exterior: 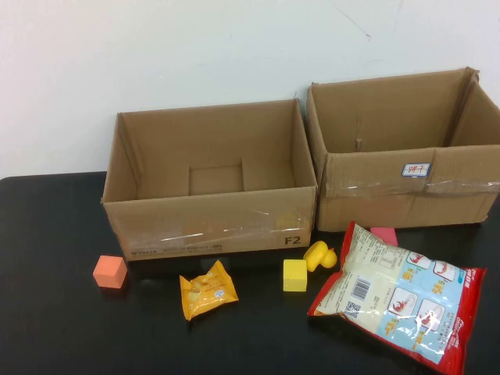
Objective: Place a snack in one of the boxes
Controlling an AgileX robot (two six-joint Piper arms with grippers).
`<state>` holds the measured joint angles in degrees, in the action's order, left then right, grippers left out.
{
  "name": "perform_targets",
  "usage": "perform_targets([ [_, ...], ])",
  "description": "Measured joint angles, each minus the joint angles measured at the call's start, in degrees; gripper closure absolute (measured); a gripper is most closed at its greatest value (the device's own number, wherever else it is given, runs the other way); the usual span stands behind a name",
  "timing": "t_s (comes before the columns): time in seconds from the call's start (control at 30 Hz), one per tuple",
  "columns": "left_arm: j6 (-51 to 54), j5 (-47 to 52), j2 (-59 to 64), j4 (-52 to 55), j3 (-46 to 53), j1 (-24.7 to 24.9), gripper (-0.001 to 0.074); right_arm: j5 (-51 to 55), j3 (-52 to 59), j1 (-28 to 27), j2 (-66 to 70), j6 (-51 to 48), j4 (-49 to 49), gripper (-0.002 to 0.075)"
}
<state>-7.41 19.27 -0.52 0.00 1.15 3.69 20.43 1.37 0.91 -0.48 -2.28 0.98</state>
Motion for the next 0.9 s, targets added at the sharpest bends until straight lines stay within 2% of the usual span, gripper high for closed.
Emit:
perform_targets([
  [0.9,1.2,0.0,0.0,0.8,0.0,0.0,0.0736,0.0,0.0,0.0,0.0,0.0,0.0,0.0726],
])
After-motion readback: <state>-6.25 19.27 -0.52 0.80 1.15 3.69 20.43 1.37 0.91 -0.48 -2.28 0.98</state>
